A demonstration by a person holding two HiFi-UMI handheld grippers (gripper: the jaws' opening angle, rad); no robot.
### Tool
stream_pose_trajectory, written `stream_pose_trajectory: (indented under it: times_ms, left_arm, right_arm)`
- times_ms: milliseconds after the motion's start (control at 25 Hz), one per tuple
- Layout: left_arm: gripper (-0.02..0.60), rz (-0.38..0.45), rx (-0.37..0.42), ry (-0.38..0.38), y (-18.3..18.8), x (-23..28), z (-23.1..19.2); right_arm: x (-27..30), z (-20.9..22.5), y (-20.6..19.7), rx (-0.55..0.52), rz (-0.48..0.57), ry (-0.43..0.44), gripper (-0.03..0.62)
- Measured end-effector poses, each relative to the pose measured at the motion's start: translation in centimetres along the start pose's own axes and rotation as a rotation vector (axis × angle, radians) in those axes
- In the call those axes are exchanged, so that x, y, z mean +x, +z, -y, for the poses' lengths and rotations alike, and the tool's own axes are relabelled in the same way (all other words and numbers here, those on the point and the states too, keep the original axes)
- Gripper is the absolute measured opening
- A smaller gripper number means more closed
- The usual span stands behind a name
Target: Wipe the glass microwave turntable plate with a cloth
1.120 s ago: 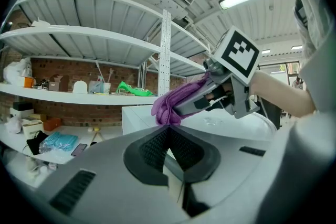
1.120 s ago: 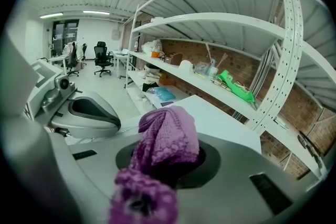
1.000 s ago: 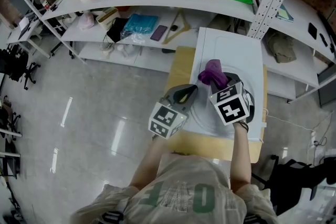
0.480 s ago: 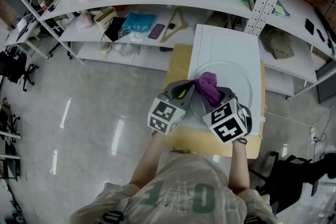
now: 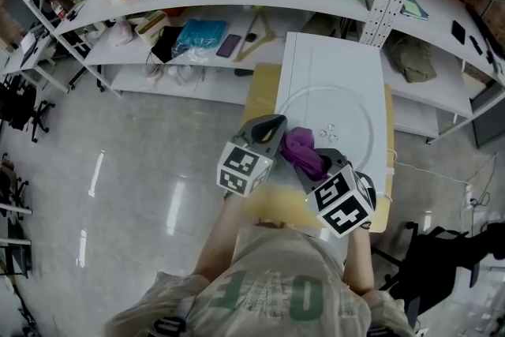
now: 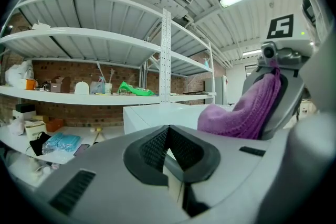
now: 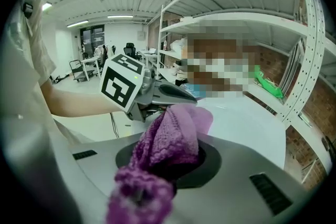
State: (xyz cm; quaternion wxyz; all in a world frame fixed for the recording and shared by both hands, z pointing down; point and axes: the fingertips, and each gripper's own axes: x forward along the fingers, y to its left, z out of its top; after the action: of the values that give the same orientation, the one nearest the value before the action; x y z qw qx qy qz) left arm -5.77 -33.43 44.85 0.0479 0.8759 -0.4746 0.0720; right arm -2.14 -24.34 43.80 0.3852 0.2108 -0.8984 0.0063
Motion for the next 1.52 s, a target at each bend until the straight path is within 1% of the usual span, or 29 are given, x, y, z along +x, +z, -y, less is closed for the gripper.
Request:
stream_pose_trajectory:
  times_ms: [200,320,440,560,640,760,880,960,1120,1240,1400,1520]
  left_arm:
    - [0.002,-0.006,0.001,0.003,0.1,0.1,-0.1]
    - [0.002,-0.004,0.001,0.004,0.0,0.2,0.0]
    - [0.002,-0.002,0.004,0.004,0.0,0.2,0.0]
    - [0.002,-0.004,0.006,0.006,-0.1,0.2,0.1]
    - [0.002,-0.006,0.006,0.006,-0.1,0.1,0.1]
    - [0.002,-0.005,0.008,0.008,0.0,0.2,0.1]
    - [0.002,-0.004,0.009,0.007,0.0,0.3,0.2]
    - [0.002,-0.004,0.009,0.005,0.0,0.3,0.2]
    - [0.002,-0.003,0.011,0.007,0.0,0.2,0.0]
    - [0.002,-0.001,0.011,0.006,0.0,0.2,0.0]
    - [0.002,-0.005,0.014,0.008,0.0,0.2,0.0]
    - [0.002,-0.011,0.020,0.012,0.0,0.2,-0.1]
  right_arm:
    - [-0.3,-0.6,0.0,-0.013,0.004,0.035,0.055]
    - [-0.8,0.6,0.2,0.009,0.032,0.021,0.055]
    - [-1.6,3.9,0.9,0.028,0.061,-0.065,0.055]
    - [-1.9,8.5,2.0,0.039,0.083,-0.183,0.055]
    - [-1.5,11.5,2.5,0.056,0.090,-0.244,0.055]
    - [0.2,14.9,2.6,0.084,0.068,-0.289,0.055]
    - [2.1,16.5,1.7,0.090,0.006,-0.299,0.055]
    - [2.8,16.4,1.1,0.088,-0.020,-0.296,0.055]
    - [3.0,15.2,0.9,0.077,-0.018,-0.277,0.055]
    - [2.5,14.1,0.5,0.074,-0.009,-0.263,0.055]
    - [1.3,12.1,-0.2,0.100,-0.008,-0.251,0.055]
    - [0.7,10.6,-0.6,0.090,-0.017,-0.239,0.055]
